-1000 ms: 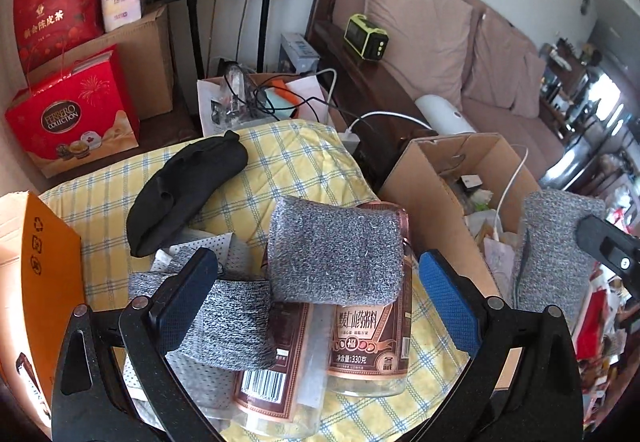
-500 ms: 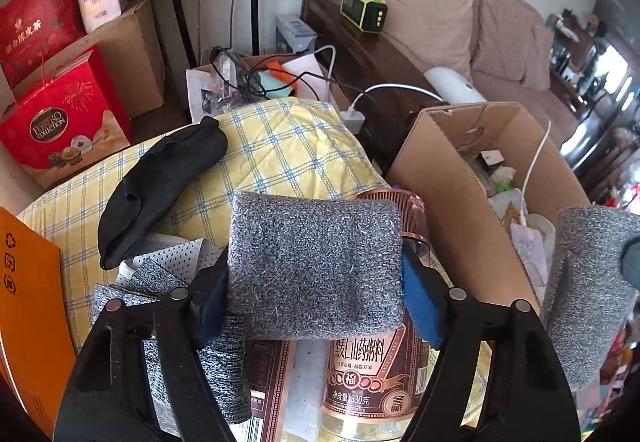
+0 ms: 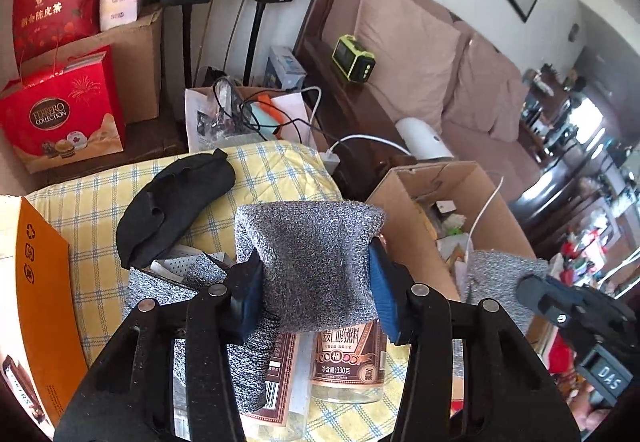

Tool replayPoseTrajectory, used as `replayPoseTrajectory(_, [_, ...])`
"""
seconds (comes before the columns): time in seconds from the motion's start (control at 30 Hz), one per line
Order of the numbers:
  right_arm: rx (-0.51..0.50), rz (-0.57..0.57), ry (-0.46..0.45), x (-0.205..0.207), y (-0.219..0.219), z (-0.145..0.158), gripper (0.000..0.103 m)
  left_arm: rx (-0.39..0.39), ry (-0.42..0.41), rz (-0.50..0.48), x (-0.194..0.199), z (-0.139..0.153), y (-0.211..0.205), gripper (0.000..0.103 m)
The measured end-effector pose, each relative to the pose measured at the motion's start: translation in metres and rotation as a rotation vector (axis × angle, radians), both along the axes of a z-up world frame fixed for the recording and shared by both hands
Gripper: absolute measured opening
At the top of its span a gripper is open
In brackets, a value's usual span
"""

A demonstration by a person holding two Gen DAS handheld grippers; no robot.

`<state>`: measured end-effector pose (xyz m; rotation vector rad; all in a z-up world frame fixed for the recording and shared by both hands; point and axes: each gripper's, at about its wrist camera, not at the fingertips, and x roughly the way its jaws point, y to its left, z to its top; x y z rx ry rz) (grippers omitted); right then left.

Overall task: Organize objects
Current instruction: 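Grasp another grey knit wristband with the left gripper while the right gripper holds its wristband, then carry both grey wristbands over the orange box with both grippers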

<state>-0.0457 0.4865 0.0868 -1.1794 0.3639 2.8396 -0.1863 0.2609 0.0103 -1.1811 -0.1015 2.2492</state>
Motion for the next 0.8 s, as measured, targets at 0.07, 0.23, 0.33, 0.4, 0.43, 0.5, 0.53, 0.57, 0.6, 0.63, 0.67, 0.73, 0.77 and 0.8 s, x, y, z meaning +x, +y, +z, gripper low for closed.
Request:
replayPoseTrajectory(0.07, [0.0, 0.007, 0.001, -0.001, -0.004, 0.001, 0.011, 0.032, -0.001, -0.01, 0.002, 0.011, -0.008, 0.043])
replayPoseTrajectory(0.23, [-0.003, 0.029, 0.011, -0.001, -0.016, 0.004, 0.011, 0.022, 0.029, -0.013, 0.006, 0.028, -0.028, 0.043])
replayPoseTrajectory(0.33, [-0.004, 0.047, 0.011, -0.003, -0.024, 0.004, 0.011, 0.007, 0.02, -0.022, 0.006, 0.03, -0.041, 0.044])
replayPoseTrajectory(0.4, [-0.01, 0.06, 0.012, -0.005, -0.03, 0.004, 0.011, -0.025, 0.027, -0.003, 0.005, 0.028, -0.05, 0.044])
replayPoseTrajectory(0.43, [-0.013, 0.066, 0.013, -0.005, -0.032, 0.003, 0.011, -0.036, 0.032, 0.009, 0.004, 0.027, -0.055, 0.044])
replayPoseTrajectory(0.5, [-0.018, 0.077, 0.014, -0.007, -0.037, 0.003, 0.011, -0.028, 0.031, 0.029, 0.004, 0.027, -0.067, 0.042])
replayPoseTrajectory(0.53, [-0.018, 0.083, 0.014, -0.008, -0.04, 0.003, 0.011, -0.026, 0.032, 0.042, 0.004, 0.027, -0.073, 0.041])
replayPoseTrajectory(0.57, [-0.017, 0.089, 0.015, -0.008, -0.042, 0.004, 0.011, -0.026, 0.036, 0.052, 0.005, 0.028, -0.079, 0.041])
replayPoseTrajectory(0.6, [-0.015, 0.094, 0.015, -0.009, -0.045, 0.004, 0.011, -0.026, 0.041, 0.057, 0.007, 0.03, -0.084, 0.041])
replayPoseTrajectory(0.63, [-0.012, 0.1, 0.015, -0.01, -0.048, 0.005, 0.011, -0.028, 0.045, 0.061, 0.008, 0.032, -0.089, 0.041])
replayPoseTrajectory(0.67, [-0.009, 0.105, 0.017, -0.01, -0.051, 0.006, 0.011, -0.033, 0.05, 0.066, 0.01, 0.033, -0.093, 0.041])
replayPoseTrajectory(0.73, [-0.005, 0.114, 0.022, -0.012, -0.057, 0.009, 0.011, -0.05, 0.057, 0.079, 0.013, 0.037, -0.101, 0.041])
replayPoseTrajectory(0.77, [-0.004, 0.119, 0.026, -0.013, -0.06, 0.011, 0.011, -0.057, 0.061, 0.082, 0.014, 0.039, -0.105, 0.041])
replayPoseTrajectory(0.8, [-0.002, 0.125, 0.029, -0.014, -0.063, 0.013, 0.011, -0.06, 0.064, 0.085, 0.015, 0.04, -0.109, 0.041])
